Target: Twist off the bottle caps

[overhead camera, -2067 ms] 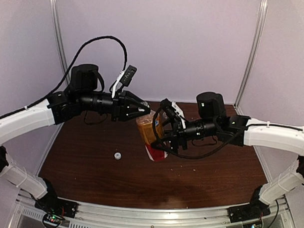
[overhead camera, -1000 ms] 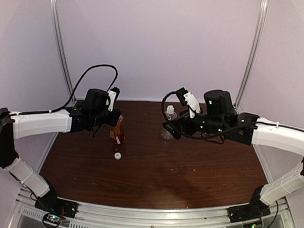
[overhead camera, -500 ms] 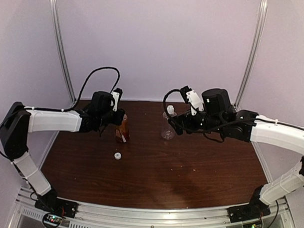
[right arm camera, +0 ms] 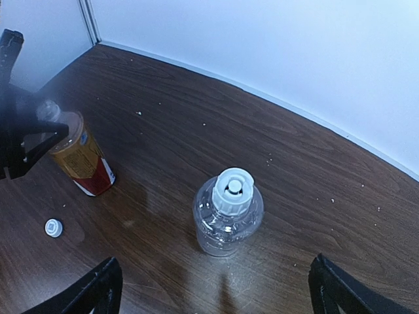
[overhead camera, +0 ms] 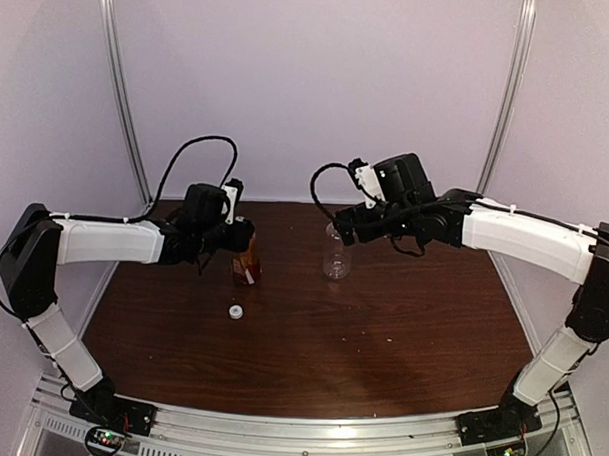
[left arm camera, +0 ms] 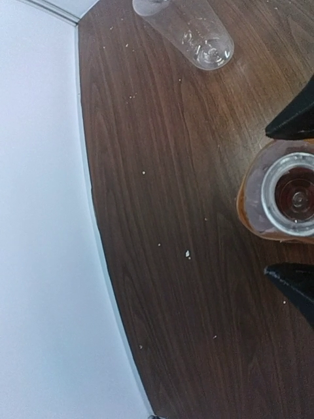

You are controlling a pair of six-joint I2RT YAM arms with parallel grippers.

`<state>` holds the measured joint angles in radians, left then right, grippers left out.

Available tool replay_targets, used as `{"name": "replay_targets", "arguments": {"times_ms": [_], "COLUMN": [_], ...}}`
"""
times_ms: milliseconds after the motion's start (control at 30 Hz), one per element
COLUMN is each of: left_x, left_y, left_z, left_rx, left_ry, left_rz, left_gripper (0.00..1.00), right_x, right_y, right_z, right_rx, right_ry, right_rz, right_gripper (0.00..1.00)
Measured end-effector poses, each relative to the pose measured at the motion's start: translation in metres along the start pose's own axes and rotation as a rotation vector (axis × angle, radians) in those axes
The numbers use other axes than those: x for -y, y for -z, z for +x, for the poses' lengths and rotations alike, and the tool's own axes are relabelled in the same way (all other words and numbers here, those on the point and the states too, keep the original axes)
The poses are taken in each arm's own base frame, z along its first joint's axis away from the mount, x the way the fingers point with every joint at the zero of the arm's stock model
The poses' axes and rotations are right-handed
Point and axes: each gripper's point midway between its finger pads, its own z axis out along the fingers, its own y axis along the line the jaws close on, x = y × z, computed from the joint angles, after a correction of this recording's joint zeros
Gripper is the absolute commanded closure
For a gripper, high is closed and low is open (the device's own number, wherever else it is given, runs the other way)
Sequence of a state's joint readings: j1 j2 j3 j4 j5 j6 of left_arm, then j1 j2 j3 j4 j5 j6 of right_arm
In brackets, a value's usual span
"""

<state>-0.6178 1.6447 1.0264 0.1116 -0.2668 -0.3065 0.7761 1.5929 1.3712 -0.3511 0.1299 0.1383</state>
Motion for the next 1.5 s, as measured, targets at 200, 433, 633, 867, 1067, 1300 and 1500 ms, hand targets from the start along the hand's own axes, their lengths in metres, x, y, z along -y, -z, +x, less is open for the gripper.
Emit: {"name": "replay_targets", "arguments": {"times_ms": [200, 433, 633, 867, 1067, 1300, 1500], "left_x": [-0.001, -0.004, -0.008, -0.01, -0.012, -0.014, 0.0], "left_y": [0.002, 0.025, 0.06, 0.08, 0.084, 0.101, 0.125], "left_z": [-0.001, -0.022, -0.055, -0.071, -0.064, -0.072, -0.087], "left_rx": [-0.015, 0.018, 0.097, 0.143, 0.117, 0.135, 0.181], "left_ry": [0.011, 0.023, 0.044, 0.056, 0.049, 0.054, 0.057], "left_rz": [-0.009, -0.002, 0.015, 0.028, 0.024, 0.035, 0.147], "left_gripper": [0.08, 0.02, 0.02, 0.02, 0.02, 0.02, 0.02], "right_x": [0.003, 0.012, 0.021, 0.017, 0.012, 0.015, 0.013], "right_y": [-0.028, -0.059, -0.077, -0.091, -0.096, -0.101, -0.1], "right_z": [-0.004, -0.005, 0.009, 0.01, 0.005, 0.012, 0.012], "right_rx": [-0.041, -0.082, -0.135, -0.151, -0.148, -0.172, -0.182], "right_ry": [0.006, -0.005, -0.032, -0.059, -0.066, -0.078, -0.081], "right_rz": [0.0, -0.001, -0.021, -0.08, -0.114, -0.123, -0.148], "right_gripper": [0.04, 0.15, 0.26, 0.42, 0.52, 0.64, 0.82]}}
